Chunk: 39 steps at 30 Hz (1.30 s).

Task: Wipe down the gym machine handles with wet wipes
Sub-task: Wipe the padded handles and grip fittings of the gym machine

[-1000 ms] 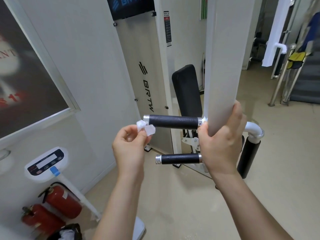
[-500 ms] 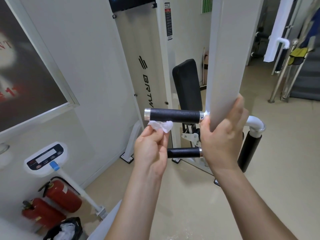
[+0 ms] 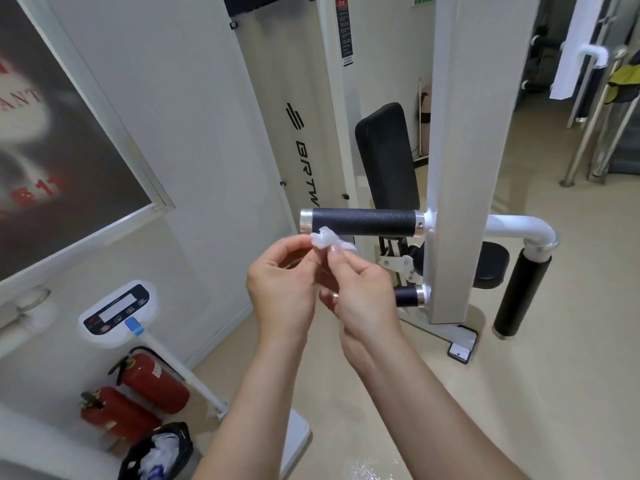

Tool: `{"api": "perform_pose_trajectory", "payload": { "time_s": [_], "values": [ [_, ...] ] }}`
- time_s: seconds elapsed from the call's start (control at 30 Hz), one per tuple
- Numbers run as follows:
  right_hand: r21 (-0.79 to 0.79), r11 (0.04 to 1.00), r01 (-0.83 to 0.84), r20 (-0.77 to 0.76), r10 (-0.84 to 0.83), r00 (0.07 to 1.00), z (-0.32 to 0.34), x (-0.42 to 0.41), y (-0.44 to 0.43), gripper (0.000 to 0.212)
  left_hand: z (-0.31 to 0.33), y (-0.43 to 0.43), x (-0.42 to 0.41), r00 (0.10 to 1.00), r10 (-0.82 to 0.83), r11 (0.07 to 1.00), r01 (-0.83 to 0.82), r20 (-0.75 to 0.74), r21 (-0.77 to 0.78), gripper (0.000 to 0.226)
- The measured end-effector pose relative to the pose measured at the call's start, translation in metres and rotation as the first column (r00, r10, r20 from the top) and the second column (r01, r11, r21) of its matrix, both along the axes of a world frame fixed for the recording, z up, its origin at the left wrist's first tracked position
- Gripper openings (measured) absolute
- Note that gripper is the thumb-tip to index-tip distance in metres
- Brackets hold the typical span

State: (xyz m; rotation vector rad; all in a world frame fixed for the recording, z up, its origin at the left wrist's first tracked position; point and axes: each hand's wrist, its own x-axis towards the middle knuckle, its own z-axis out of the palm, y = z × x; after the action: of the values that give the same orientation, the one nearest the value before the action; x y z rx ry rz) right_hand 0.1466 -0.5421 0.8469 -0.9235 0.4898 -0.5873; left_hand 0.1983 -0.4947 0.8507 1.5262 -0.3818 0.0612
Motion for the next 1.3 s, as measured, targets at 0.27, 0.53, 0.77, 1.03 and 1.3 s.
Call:
{"api": "perform_pose_trajectory", "payload": {
  "time_s": [0.27, 0.53, 0.77, 1.03, 1.3],
  "values": [
    [0.460, 0.888, 0.002, 0.149, -0.079, 0.986, 0.008, 0.018, 0.001, 0.016, -0.001, 0.019, 0.006, 0.716, -0.148, 0.815, -0.302, 0.682, 0.494, 0.013],
    [0.423, 0.899, -0.116, 0.302, -0.019, 0.953, 0.012, 0.008, 0.003, 0.016, 0.037, 0.016, 0.025, 0.728, -0.324, 0.822, -0.100, 0.604, 0.561, 0.041],
    [0.592, 0.804, 0.060, 0.230, -0.240, 0.943, 0.018, 0.015, -0.001, 0.024, 0.033, 0.013, 0.027, 0.627, -0.391, 0.815, -0.104, 0.673, 0.571, 0.040],
    [0.270, 0.962, 0.046, 0.066, -0.067, 0.996, 0.015, 0.029, 0.003, 0.022, 0.034, 0.012, 0.030, 0.688, -0.383, 0.828, -0.041, 0.617, 0.559, 0.032],
    [-0.397, 0.918, 0.012, -0.151, -0.078, 0.986, 0.003, -0.002, -0.022, 0.024, 0.036, 0.008, 0.033, 0.736, -0.467, 0.782, 0.085, 0.490, 0.617, 0.034]
  ]
}}
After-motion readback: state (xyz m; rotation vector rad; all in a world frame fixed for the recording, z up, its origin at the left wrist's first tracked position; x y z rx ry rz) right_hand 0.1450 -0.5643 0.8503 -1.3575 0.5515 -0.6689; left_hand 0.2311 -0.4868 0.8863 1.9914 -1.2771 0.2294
